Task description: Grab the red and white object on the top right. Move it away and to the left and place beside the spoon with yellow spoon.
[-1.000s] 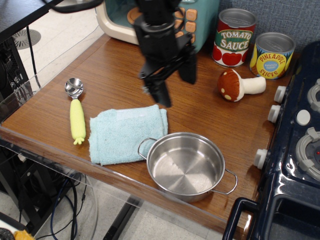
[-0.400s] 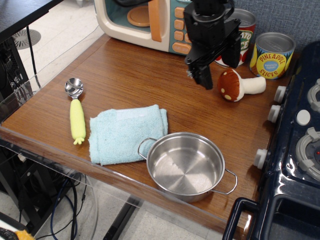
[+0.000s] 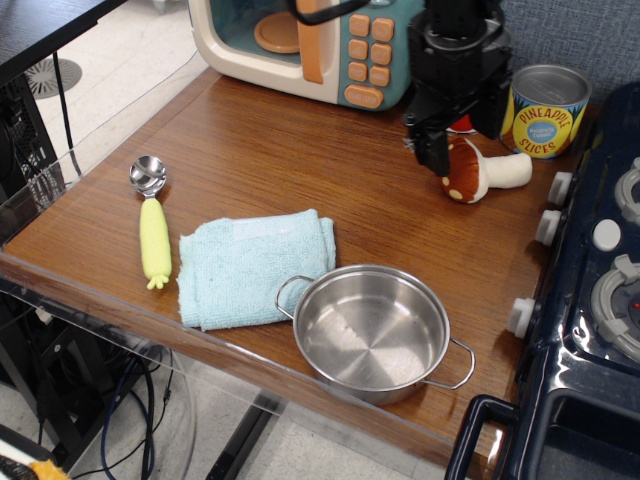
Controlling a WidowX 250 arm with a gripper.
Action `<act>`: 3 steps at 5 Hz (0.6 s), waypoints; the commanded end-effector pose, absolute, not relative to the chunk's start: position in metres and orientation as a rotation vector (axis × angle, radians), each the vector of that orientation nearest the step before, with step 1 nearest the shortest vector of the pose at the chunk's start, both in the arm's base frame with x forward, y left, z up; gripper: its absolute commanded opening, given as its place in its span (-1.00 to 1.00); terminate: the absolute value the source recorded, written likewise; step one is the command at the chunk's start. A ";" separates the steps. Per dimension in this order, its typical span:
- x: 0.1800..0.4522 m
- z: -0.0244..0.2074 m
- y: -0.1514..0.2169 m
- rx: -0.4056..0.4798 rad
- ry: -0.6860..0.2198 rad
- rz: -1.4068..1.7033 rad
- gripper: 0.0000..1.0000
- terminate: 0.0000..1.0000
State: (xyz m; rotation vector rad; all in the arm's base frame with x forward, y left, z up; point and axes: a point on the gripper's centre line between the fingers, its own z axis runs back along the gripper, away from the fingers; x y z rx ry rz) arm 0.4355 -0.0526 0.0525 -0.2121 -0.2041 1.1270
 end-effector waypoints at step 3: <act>0.438 0.067 -0.059 -0.200 -0.277 1.128 -1.00 -1.00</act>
